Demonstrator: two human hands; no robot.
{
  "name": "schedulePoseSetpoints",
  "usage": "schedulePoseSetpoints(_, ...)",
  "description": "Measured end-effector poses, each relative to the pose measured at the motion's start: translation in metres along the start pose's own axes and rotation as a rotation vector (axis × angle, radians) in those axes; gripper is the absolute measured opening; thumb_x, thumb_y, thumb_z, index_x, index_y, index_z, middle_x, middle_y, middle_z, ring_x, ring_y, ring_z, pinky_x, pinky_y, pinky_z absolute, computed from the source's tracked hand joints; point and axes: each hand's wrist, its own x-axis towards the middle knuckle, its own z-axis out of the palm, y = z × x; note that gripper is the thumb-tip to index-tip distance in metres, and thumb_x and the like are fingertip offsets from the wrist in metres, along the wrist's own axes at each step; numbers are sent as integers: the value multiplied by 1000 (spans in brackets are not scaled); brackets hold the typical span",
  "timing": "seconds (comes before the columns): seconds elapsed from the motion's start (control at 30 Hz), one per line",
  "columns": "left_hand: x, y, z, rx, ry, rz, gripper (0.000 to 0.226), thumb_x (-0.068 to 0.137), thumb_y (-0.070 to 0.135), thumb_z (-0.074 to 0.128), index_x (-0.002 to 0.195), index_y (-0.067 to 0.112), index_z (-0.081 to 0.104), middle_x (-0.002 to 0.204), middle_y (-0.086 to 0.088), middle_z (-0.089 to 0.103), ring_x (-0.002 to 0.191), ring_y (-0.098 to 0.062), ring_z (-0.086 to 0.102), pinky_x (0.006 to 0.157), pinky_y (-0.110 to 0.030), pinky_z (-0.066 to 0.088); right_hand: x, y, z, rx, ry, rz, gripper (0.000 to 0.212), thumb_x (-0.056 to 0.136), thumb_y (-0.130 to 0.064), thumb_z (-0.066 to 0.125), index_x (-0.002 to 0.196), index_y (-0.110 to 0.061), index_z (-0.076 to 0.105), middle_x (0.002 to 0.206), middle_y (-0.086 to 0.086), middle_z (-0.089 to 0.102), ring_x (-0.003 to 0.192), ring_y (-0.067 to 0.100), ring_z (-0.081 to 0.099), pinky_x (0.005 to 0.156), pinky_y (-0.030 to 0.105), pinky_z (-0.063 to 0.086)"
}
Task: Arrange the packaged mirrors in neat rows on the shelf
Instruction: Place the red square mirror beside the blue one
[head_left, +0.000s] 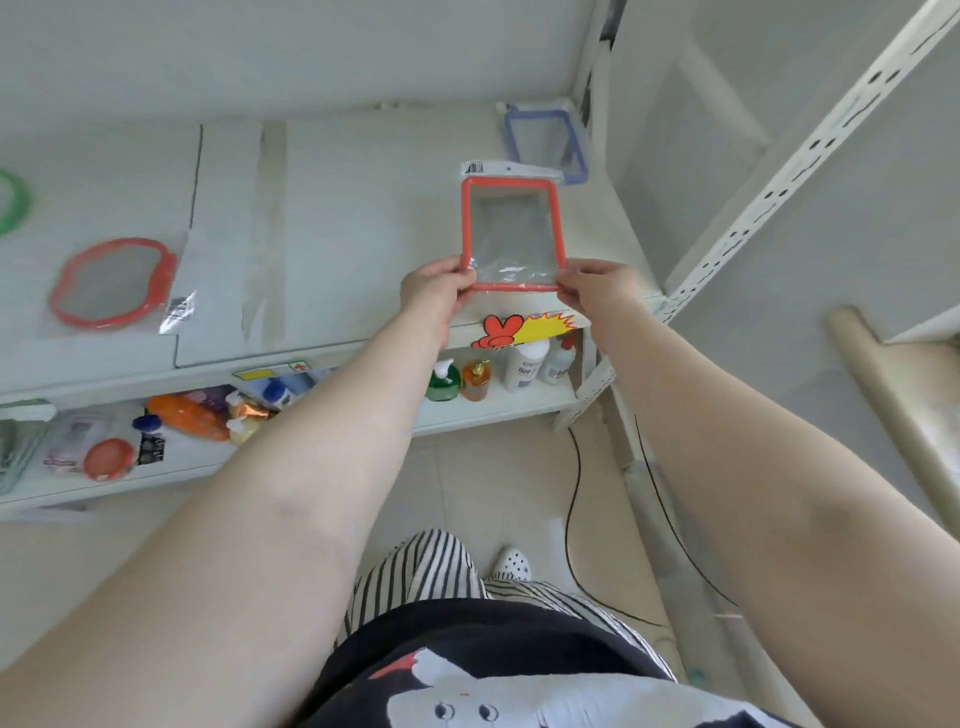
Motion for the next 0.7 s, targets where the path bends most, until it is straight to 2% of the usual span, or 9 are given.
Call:
schedulePoseSetpoints(0.1,10,7,2,-33,48,13,35,86,-7,61,119,0,63,106,-10,65,75,-10,64,84,-21,52,16,-9,9,27,-67,-6,24,85,1,66,108,3,68,85,12,65,57,11,61,54,11,53)
schedulePoseSetpoints(0.2,26,18,2,-50,79,21,34,86,-7,61,119,0,63,102,-8,64,70,-8,63,67,-14,56,33,-17,22,38,-100,-1,24,85,3,66,109,4,67,93,15,64,63,15,61,54,11,54)
schedulePoseSetpoints(0.27,39,25,3,-59,90,22,35,86,-7,61,120,0,63,103,-9,65,69,-7,63,63,-12,56,47,-23,32,36,-114,2,24,84,4,65,108,5,67,94,15,64,63,15,61,58,12,56)
schedulePoseSetpoints(0.37,61,36,6,-53,98,28,35,86,-6,61,120,1,63,110,-11,65,73,-9,64,74,-17,54,69,-35,46,31,-115,3,23,84,4,66,107,5,67,84,11,64,62,15,61,58,12,56)
schedulePoseSetpoints(0.43,79,46,10,-48,87,39,35,87,-6,60,121,-1,62,111,-12,65,83,-14,64,80,-18,51,85,-44,55,25,-102,-3,21,84,4,66,105,3,67,79,7,64,61,14,61,58,12,55)
schedulePoseSetpoints(0.53,106,65,16,-41,62,63,36,88,-5,60,123,-1,61,116,-14,65,92,-16,62,81,-16,50,109,-58,70,21,-96,-21,20,85,2,66,104,3,68,74,3,64,61,12,62,59,11,55)
schedulePoseSetpoints(0.63,131,81,16,-61,86,87,40,86,-7,62,125,-1,58,126,-17,62,97,-20,63,85,-21,50,129,-70,87,51,-91,-36,21,85,0,66,106,3,67,76,1,64,64,12,63,57,9,54)
schedulePoseSetpoints(0.7,145,88,14,-77,116,97,43,85,-8,63,126,-3,56,128,-19,59,106,-27,63,88,-24,50,141,-75,99,56,-90,-30,22,86,-3,67,107,1,67,78,0,66,66,11,65,62,11,55)
